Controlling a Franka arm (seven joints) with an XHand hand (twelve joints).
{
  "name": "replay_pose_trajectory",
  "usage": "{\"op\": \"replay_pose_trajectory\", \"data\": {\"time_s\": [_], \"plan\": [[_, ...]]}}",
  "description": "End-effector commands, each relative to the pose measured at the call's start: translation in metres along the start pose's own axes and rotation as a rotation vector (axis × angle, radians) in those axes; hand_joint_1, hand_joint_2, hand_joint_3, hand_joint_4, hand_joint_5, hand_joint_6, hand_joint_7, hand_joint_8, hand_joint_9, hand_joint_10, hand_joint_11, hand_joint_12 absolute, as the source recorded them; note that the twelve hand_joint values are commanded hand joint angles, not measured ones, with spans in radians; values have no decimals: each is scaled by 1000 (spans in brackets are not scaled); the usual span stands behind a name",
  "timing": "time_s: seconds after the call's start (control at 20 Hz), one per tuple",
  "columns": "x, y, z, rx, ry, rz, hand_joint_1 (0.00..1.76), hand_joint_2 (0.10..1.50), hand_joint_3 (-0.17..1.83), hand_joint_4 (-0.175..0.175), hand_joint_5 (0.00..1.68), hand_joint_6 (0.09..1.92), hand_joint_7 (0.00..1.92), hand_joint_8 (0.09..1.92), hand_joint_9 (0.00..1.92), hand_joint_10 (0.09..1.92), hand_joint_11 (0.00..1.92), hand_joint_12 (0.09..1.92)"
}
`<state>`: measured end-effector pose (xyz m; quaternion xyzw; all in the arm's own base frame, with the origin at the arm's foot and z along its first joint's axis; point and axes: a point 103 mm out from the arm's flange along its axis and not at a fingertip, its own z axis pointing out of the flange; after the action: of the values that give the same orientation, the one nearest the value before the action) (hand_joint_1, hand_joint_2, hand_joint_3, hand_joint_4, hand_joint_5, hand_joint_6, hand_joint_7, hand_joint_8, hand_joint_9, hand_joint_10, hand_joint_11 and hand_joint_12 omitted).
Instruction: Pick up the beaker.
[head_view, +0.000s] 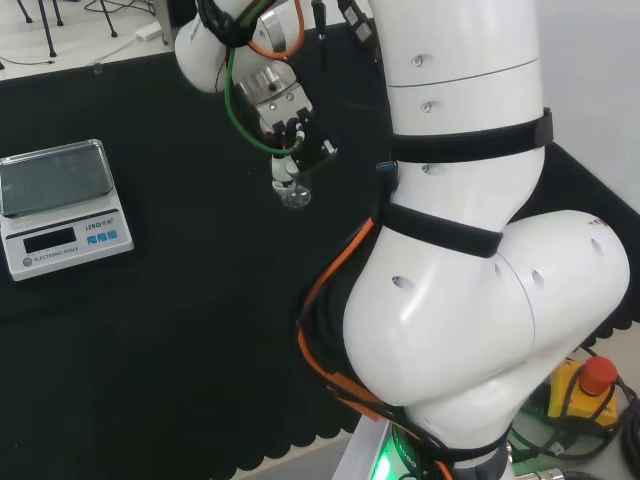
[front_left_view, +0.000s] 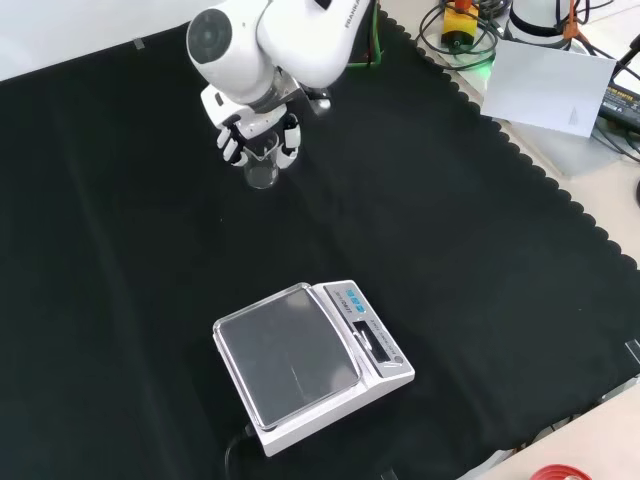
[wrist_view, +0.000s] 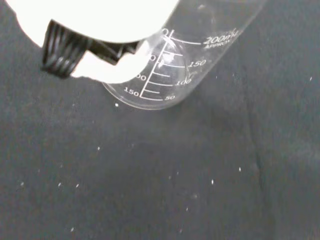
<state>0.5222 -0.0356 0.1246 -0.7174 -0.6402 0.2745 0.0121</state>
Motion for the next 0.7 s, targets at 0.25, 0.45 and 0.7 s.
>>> {"op": "replay_pose_trajectory", "data": {"time_s": [0.25,0.45,0.7], "plan": [[-10,-3,3,-159,29,-43,1265,462,689,-9,872,1144,835,1386,1190,838,1353,881],[-4,-9,-11,-146,-2,-9,1287,466,745,-31,902,1178,869,1402,1205,846,1407,829],[-10,-13,-20,-192,-4,-3,1291,467,764,-38,915,1186,878,1409,1210,858,1424,812]]}}
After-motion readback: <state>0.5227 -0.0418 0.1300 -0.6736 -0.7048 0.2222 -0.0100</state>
